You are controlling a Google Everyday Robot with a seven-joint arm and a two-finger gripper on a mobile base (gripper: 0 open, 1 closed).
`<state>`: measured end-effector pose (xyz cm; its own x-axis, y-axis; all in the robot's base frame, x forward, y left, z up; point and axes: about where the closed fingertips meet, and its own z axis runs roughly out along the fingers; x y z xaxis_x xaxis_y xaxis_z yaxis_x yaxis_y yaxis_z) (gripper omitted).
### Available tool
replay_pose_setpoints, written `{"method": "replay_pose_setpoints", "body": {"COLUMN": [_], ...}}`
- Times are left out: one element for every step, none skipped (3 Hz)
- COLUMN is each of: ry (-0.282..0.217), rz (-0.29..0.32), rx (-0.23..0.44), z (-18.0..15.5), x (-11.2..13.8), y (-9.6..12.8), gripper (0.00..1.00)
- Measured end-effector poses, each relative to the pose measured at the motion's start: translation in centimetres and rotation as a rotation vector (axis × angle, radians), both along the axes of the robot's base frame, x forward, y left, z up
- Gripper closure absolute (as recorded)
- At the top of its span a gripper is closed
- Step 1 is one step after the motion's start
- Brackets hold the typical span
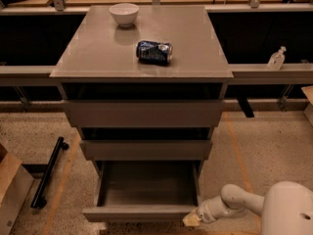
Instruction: Close bottom drawer
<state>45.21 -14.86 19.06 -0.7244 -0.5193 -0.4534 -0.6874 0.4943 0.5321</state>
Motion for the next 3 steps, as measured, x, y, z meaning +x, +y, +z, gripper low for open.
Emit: {"method": "replay_pose_setpoints", "body": {"ry": [-0.069,-0.118,-0.230], "rz": [0.028,0.056,0.087], "rx": [-0.011,-0.020,-0.011], "z": [-0.3,-0.5,0.7], "x": [2.8,6.6,12.6], "y": [0.7,0.6,1.2], "gripper": [1.00,1.00,1.00]}}
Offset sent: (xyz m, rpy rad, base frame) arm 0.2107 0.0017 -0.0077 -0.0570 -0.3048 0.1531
